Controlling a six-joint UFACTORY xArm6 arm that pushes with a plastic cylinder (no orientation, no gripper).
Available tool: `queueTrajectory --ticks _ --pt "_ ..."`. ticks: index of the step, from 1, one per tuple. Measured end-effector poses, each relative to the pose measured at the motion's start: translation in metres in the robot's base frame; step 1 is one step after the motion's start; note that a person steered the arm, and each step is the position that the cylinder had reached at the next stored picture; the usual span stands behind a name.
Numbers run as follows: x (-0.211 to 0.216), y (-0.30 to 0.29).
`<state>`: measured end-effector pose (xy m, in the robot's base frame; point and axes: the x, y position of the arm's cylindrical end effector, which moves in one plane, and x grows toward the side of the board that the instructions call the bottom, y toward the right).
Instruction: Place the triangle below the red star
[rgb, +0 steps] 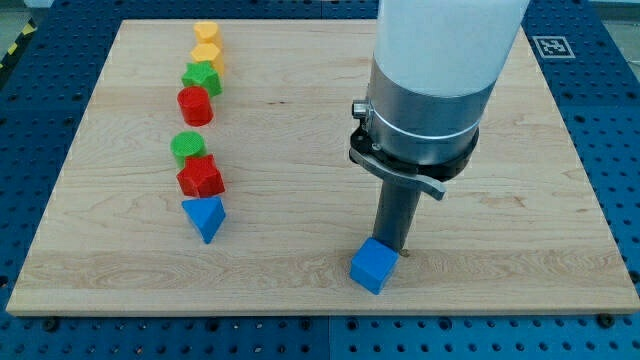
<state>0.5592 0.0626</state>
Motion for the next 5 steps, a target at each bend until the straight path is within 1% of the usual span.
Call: queueTrajectory --ticks 2,3,5 --pt "-0.001 -0.034" --pt "-0.001 -0.076" --pt "-0.001 -0.181"
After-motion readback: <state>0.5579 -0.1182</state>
